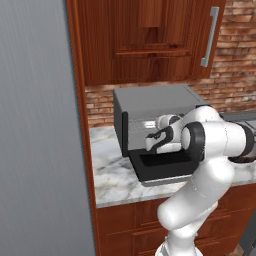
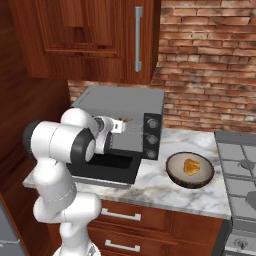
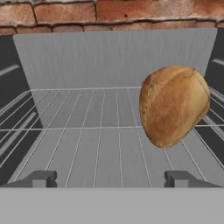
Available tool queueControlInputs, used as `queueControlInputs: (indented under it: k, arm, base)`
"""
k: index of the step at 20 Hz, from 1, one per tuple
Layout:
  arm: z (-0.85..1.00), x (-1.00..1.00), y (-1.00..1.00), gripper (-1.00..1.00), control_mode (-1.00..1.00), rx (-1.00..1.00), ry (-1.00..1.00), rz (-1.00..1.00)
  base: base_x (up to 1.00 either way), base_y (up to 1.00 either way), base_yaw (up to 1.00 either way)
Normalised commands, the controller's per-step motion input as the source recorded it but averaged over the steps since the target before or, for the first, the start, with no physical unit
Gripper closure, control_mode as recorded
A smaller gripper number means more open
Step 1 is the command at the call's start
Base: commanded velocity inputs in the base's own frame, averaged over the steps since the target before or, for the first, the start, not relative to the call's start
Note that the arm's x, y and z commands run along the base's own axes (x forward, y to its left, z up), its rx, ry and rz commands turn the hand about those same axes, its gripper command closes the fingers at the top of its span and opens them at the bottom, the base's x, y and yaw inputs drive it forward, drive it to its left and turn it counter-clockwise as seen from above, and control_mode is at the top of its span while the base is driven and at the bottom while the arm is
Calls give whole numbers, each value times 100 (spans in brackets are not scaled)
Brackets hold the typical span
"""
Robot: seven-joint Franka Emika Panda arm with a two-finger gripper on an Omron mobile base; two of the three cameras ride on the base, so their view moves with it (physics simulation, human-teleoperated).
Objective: Pick up the heated bread from the toaster oven and place it in the bowl. Then move the bread bowl to the dining counter.
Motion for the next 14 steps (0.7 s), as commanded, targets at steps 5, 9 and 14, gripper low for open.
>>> queueControlInputs:
  k: [5,9,14]
  arm:
    - [-11,-30,1,-100,-100,0,28,-3]
    - [-24,-78,0,-100,-100,0,34,-1]
    - [-37,-97,0,-100,-100,0,33,0]
  base:
    - [0,0,0]
    - [0,0,0]
    - [0,0,0]
